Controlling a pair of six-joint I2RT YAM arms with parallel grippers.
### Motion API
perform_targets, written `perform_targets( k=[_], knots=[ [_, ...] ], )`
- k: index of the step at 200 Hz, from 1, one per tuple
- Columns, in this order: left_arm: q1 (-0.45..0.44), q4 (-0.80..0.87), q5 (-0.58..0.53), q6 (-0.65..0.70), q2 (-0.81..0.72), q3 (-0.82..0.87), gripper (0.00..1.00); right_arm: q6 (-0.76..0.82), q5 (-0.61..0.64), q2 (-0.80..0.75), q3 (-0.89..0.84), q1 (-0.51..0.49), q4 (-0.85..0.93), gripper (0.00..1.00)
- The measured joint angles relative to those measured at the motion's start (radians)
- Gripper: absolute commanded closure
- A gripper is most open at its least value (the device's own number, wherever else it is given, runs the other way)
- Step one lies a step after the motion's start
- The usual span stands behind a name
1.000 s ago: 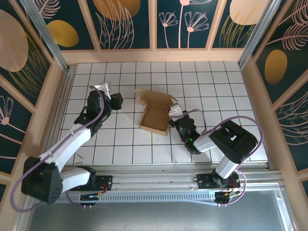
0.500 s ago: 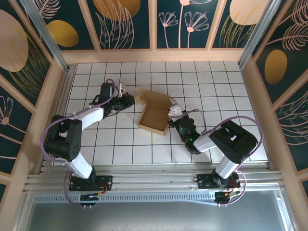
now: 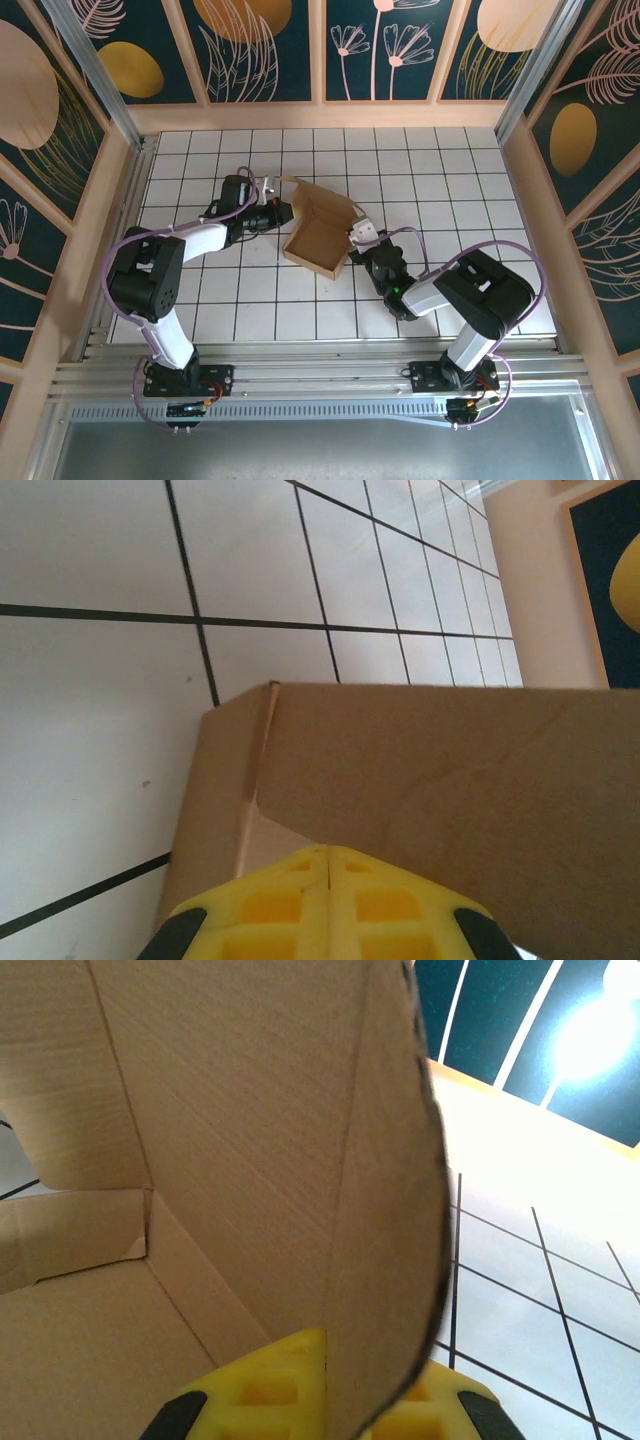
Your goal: Fold the paper box
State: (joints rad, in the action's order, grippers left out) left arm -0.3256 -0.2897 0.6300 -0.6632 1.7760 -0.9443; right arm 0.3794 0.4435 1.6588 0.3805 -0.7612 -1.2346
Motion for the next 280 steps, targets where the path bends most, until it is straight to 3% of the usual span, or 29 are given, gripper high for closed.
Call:
perform_targets(
  k=[17, 23, 59, 82, 111, 160, 177, 194, 225, 243, 260, 280],
  knots=[
    [-0.007, -0.006, -0.012, 0.004, 0.000, 0.003, 1.00, -0.008, -0.003, 0.000, 0.001, 0.000, 0.006, 0.69],
    [-0.007, -0.008, -0.018, 0.005, -0.003, 0.010, 1.00, -0.014, -0.007, 0.000, 0.001, 0.000, 0.013, 0.64],
    [-0.007, 0.003, -0.067, 0.031, -0.028, 0.051, 1.00, -0.057, -0.034, 0.000, 0.000, 0.000, 0.050, 0.59],
    [-0.007, 0.011, -0.097, 0.050, -0.029, 0.053, 1.00, -0.091, -0.044, -0.011, -0.009, 0.000, 0.065, 0.39],
    [-0.007, 0.016, -0.125, 0.066, -0.036, 0.060, 1.00, -0.140, -0.058, -0.088, -0.034, 0.000, 0.113, 0.26],
    [-0.007, 0.025, -0.200, 0.109, -0.189, 0.140, 1.00, -0.224, -0.117, -0.335, -0.093, 0.001, 0.224, 0.21],
    [-0.002, 0.026, -0.238, 0.111, -0.259, 0.161, 1.00, -0.269, -0.151, -0.460, -0.126, 0.001, 0.293, 0.21],
    [0.029, 0.026, -0.271, 0.097, -0.306, 0.161, 1.00, -0.338, -0.182, -0.614, -0.153, 0.001, 0.388, 0.30],
    [0.102, 0.097, -0.285, 0.084, -0.200, 0.028, 1.00, -0.576, -0.212, -0.848, -0.133, 0.055, 0.627, 0.72],
    [0.105, 0.121, -0.232, 0.087, -0.070, -0.108, 1.00, -0.741, -0.319, -0.834, -0.061, 0.205, 0.765, 0.82],
    [0.103, 0.135, -0.173, 0.095, 0.036, -0.211, 1.00, -0.881, -0.466, -0.731, 0.035, 0.353, 0.868, 0.84],
    [0.101, 0.161, -0.106, 0.111, 0.111, -0.269, 1.00, -0.980, -0.609, -0.583, 0.126, 0.409, 0.956, 0.89]
  ],
)
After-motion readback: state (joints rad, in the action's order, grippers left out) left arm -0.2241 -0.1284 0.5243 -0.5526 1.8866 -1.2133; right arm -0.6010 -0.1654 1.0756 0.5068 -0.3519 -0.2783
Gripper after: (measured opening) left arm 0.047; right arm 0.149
